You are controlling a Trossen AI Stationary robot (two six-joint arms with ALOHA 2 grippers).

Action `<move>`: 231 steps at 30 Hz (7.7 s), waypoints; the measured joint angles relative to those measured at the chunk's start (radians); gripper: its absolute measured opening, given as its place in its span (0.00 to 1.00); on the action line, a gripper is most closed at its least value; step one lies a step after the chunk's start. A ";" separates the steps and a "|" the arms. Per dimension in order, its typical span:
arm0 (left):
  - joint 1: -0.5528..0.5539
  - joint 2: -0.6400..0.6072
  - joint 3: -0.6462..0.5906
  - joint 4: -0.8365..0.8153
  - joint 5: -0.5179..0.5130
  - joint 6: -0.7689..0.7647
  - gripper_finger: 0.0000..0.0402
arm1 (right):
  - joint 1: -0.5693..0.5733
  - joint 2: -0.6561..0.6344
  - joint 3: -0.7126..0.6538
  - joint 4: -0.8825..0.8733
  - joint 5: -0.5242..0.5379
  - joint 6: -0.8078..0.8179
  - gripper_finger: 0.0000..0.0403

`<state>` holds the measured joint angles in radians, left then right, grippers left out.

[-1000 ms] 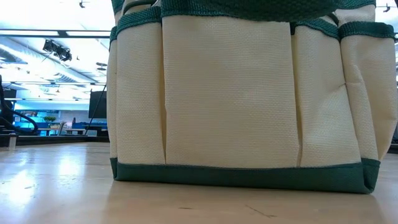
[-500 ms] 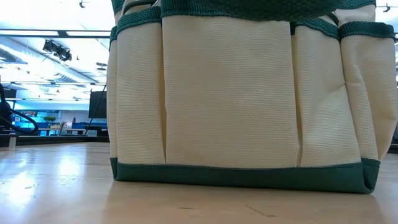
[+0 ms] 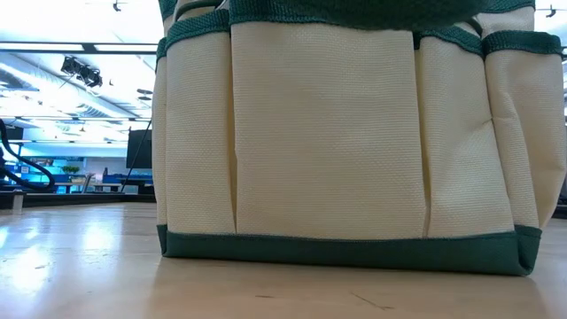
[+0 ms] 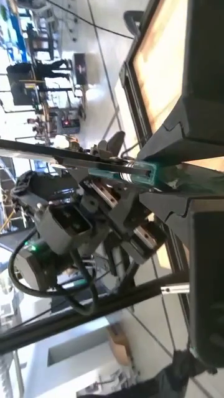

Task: Pick & Place Garden tools in Gardening bag
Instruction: Put the dark green shear scissors into the gray gardening bag, then put the left brown hand rake into the gray gardening bag

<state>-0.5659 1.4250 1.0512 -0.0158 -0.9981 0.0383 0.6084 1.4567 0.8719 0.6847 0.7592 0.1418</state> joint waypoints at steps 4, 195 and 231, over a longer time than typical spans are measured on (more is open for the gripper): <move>0.001 0.000 0.000 0.000 0.000 0.000 0.48 | 0.026 0.000 -0.001 0.017 0.001 -0.035 0.11; 0.674 0.008 -0.241 -0.535 0.815 -0.239 0.48 | -0.067 -0.049 0.137 -0.799 -0.442 0.260 0.29; 0.537 0.224 -0.239 -0.352 0.755 0.288 0.48 | -0.066 -0.049 0.136 -0.796 -0.442 0.260 0.29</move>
<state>-0.0292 1.6485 0.8121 -0.3679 -0.2432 0.3262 0.5422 1.4078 1.0084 -0.1116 0.3171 0.4023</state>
